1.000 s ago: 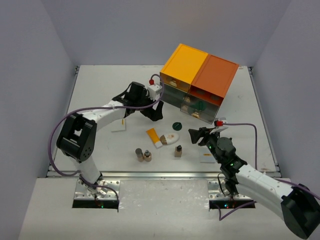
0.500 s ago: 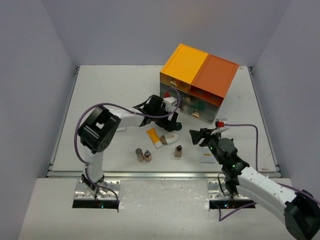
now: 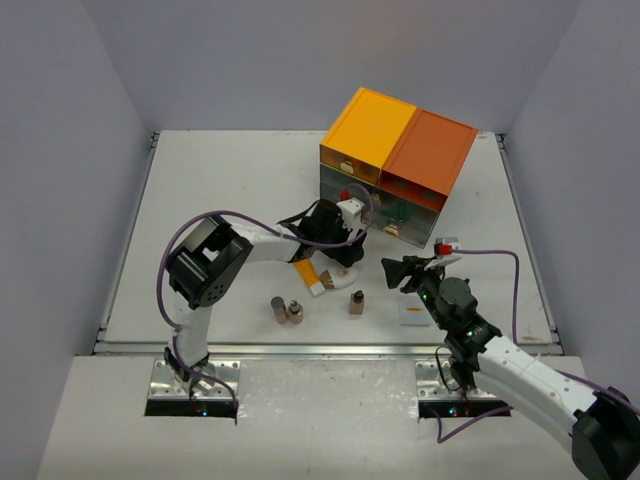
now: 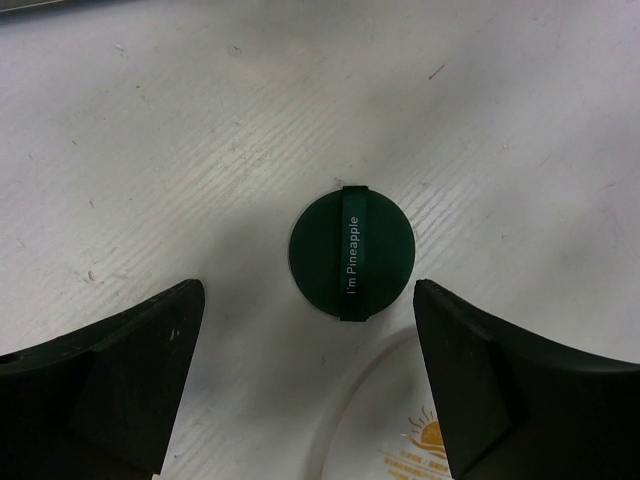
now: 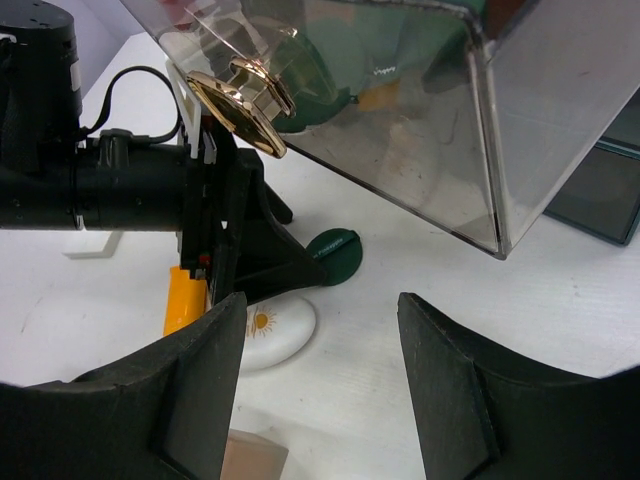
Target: Organize the makeup
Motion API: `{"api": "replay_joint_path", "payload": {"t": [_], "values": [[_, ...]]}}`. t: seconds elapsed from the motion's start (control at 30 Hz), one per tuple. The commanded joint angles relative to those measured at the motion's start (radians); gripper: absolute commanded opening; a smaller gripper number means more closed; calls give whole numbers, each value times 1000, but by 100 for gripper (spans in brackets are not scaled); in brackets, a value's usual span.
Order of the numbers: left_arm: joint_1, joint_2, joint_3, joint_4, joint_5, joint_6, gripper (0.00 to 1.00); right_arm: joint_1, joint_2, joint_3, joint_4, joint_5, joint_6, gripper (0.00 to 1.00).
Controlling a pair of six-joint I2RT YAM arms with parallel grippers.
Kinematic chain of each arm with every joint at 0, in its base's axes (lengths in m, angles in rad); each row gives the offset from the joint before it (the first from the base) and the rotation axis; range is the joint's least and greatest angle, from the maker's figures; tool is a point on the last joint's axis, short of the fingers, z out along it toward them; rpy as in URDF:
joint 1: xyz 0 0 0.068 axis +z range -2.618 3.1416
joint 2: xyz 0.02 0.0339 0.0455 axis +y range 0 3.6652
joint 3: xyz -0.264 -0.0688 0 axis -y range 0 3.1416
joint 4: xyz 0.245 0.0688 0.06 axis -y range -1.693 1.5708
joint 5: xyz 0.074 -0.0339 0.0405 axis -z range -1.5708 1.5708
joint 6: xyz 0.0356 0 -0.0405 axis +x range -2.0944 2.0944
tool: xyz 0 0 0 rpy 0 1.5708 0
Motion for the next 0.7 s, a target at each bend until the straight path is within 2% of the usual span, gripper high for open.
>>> {"api": "replay_joint_path", "payload": {"t": [0.0, 0.07, 0.23, 0.27, 0.33, 0.37, 0.43, 0.47, 0.53, 0.67], "values": [[-10, 19, 6, 32, -64, 10, 82, -2, -8, -54, 15, 22, -6, 62], [-13, 19, 4, 39, -71, 8, 78, -2, -7, -55, 15, 23, -6, 62], [-19, 32, 8, 33, -82, 2, 52, -2, -9, -54, 7, 29, -3, 62], [-19, 36, 10, 24, -84, 2, 46, -2, -11, -53, 2, 30, -3, 62], [-19, 48, 15, 9, -83, 6, 27, -2, -18, -52, -6, 35, -7, 62], [-19, 49, 16, 5, -79, 7, 25, -2, -18, -52, -9, 36, -8, 62], [-19, 57, 21, -3, -83, 10, 10, -2, -25, -53, -13, 43, -9, 62], [-19, 60, 23, -8, -89, 9, 6, -2, -30, -55, -14, 43, -9, 62], [-19, 63, 26, -10, -92, 8, 0, -2, -32, -56, -17, 43, -9, 62], [-19, 69, 27, -3, -92, 4, 0, -2, -37, -58, -27, 46, -9, 63]]}}
